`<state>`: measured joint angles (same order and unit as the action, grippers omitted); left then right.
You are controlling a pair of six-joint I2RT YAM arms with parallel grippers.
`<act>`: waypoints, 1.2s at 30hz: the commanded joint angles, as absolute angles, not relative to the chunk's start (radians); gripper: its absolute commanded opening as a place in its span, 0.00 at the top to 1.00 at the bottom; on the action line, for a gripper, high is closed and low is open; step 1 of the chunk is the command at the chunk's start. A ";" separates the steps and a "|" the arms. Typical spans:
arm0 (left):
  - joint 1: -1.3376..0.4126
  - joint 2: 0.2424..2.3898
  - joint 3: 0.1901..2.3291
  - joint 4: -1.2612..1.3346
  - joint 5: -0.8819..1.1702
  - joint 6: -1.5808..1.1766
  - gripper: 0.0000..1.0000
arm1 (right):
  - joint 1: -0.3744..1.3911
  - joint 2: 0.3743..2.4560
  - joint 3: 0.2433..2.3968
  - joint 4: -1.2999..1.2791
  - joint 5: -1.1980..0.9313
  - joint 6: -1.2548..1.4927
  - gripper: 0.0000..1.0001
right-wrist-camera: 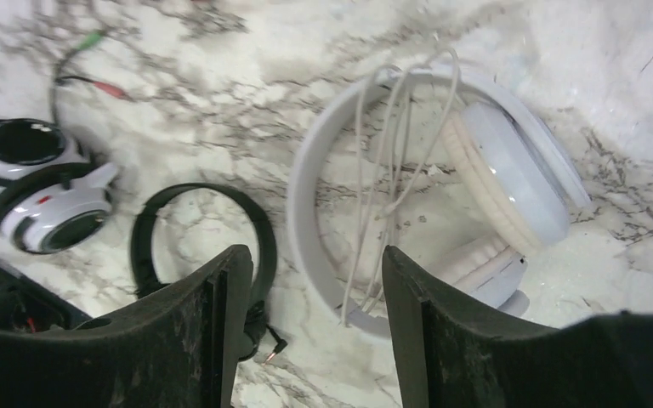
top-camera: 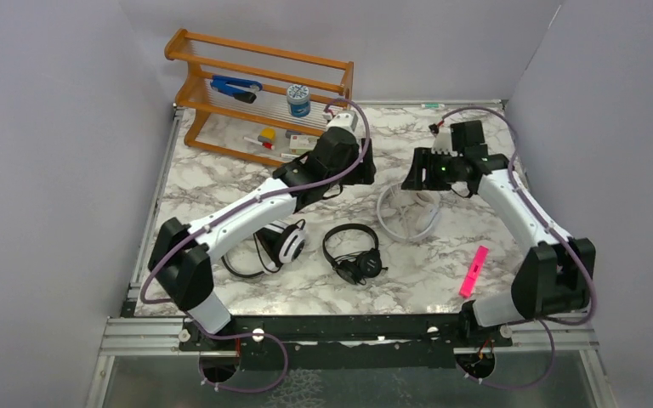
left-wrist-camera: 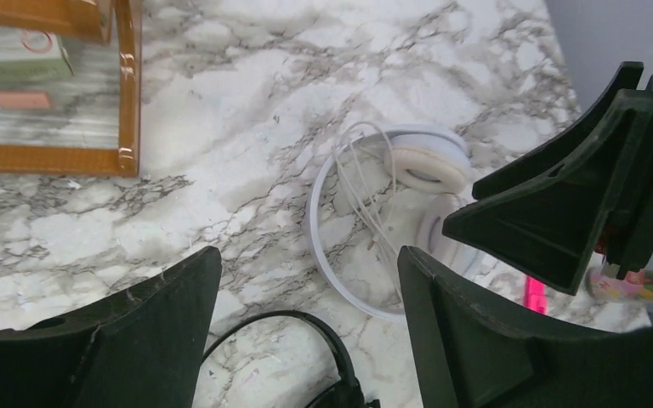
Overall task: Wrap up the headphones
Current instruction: Place the headphones at the center of the board, then reset both arms
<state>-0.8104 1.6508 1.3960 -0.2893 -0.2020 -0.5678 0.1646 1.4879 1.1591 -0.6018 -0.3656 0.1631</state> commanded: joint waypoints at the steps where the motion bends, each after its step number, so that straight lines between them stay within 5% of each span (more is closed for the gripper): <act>1: -0.802 1.441 1.419 -0.310 -0.242 -0.455 0.20 | 0.167 1.298 1.233 -0.673 -0.461 0.125 0.36; 6: -0.802 1.244 1.480 -0.379 -0.259 -0.337 0.08 | 0.167 1.037 1.246 -0.651 -0.544 0.139 0.28; 8: -0.802 1.165 1.497 -0.399 -0.275 -0.284 0.02 | 0.167 0.937 1.246 -0.632 -0.528 0.147 0.02; 9: -0.802 1.126 1.504 -0.409 -0.291 -0.252 0.01 | 0.168 0.889 1.250 -0.625 -0.504 0.154 0.01; 20: -0.802 0.844 1.560 -0.440 -0.474 -0.130 0.01 | 0.167 0.651 1.373 -0.664 -0.296 0.130 0.01; 36: -0.802 0.772 1.507 -0.422 -0.509 -0.139 0.01 | 0.167 0.701 1.568 -0.737 -0.243 0.095 0.00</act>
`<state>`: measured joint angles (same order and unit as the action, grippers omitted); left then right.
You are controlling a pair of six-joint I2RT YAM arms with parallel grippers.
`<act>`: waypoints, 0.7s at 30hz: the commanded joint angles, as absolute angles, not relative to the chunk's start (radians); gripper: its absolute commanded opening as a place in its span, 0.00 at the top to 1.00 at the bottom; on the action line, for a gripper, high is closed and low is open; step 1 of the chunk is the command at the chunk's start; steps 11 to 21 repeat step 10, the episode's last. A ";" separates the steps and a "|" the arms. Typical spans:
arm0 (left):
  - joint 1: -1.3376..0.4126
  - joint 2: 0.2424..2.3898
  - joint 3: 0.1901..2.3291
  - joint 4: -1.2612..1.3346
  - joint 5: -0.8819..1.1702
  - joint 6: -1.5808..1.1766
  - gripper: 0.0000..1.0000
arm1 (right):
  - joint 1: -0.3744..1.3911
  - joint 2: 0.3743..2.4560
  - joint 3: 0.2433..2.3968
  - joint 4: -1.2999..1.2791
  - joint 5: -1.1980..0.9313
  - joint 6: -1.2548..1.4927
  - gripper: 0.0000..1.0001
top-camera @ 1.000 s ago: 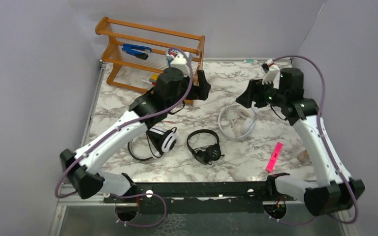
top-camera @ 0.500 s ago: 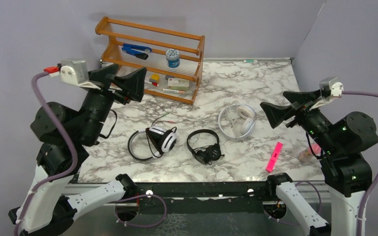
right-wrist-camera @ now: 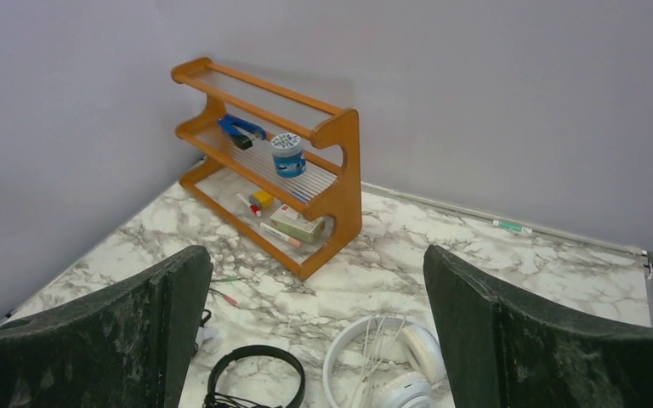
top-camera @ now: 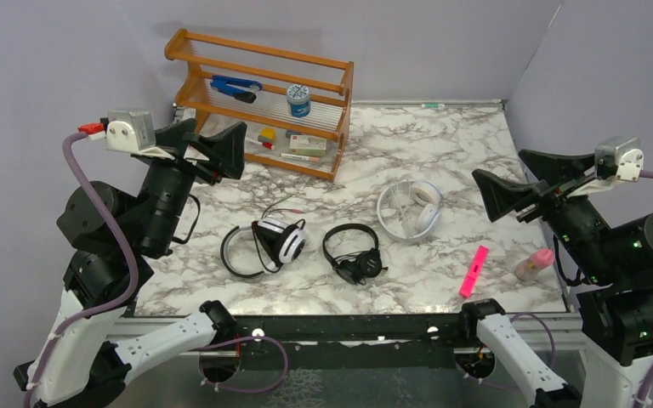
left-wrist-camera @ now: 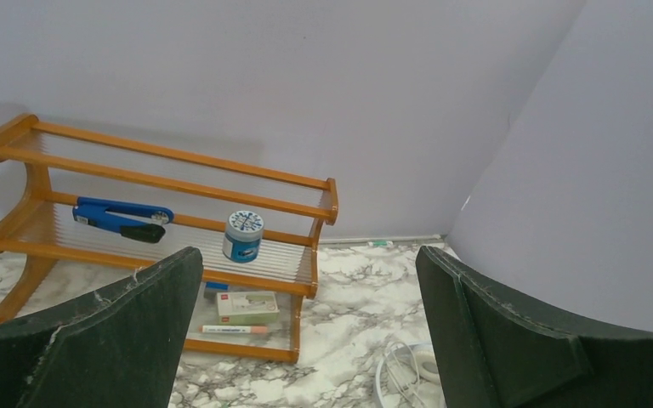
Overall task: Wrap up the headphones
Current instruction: Reset both arms
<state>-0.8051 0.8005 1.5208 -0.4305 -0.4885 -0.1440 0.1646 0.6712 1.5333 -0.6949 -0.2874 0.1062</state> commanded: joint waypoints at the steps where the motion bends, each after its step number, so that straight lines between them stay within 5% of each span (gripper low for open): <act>1: -0.802 0.764 1.499 -0.415 -0.512 -0.140 0.01 | 0.167 0.706 1.583 -0.745 -0.242 0.093 0.01; 21: -0.802 0.759 1.487 -0.393 -0.480 -0.161 0.01 | 0.167 0.683 1.627 -0.784 -0.175 0.100 0.00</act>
